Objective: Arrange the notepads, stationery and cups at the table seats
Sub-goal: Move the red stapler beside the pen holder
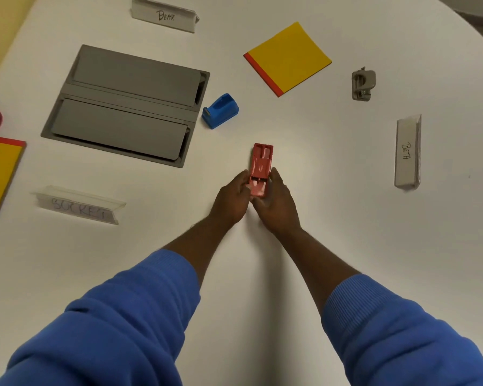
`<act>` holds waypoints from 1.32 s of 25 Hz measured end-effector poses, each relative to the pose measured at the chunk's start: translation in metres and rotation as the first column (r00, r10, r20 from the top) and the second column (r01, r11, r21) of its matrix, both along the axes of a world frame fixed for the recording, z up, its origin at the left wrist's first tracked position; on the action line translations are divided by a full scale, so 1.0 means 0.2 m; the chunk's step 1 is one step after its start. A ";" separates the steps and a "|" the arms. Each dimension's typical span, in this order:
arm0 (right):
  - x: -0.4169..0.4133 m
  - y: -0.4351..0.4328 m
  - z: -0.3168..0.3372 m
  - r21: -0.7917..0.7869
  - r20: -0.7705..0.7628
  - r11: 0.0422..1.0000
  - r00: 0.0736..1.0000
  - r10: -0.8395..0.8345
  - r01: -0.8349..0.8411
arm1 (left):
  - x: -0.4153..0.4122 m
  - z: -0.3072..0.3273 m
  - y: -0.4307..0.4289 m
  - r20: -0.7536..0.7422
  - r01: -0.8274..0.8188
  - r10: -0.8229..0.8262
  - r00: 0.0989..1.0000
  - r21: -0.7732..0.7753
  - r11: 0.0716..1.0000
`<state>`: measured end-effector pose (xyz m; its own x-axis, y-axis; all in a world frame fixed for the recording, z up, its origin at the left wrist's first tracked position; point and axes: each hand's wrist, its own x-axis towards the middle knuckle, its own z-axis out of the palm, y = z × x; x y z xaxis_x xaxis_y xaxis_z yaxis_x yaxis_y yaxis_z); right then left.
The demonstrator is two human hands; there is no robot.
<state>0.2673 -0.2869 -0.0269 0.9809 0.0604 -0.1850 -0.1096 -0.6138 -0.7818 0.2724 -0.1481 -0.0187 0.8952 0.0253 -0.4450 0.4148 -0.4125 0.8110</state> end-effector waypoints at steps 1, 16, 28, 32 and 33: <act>0.00 0.01 0.00 0.017 -0.038 0.999 0.998 -0.044 0.044 | -0.02 0.00 0.00 0.012 -0.015 0.015 1.000 -0.006 1.000; -0.22 -0.06 0.02 -0.072 -0.028 0.994 0.996 0.082 -0.084 | -0.06 -0.04 0.30 0.227 0.376 -0.619 0.752 0.624 0.685; -0.30 0.23 0.31 -0.271 0.180 0.920 0.924 0.337 -0.283 | -0.38 0.21 0.60 0.340 0.275 -0.543 0.768 0.590 0.759; -0.31 0.41 0.42 -0.248 0.214 0.912 0.900 0.380 -0.326 | -0.49 0.30 0.78 0.418 0.145 -0.474 0.775 0.612 0.777; -0.31 0.46 0.44 -0.246 0.219 0.909 0.895 0.389 -0.335 | -0.52 0.33 0.84 0.428 0.102 -0.458 0.779 0.635 0.766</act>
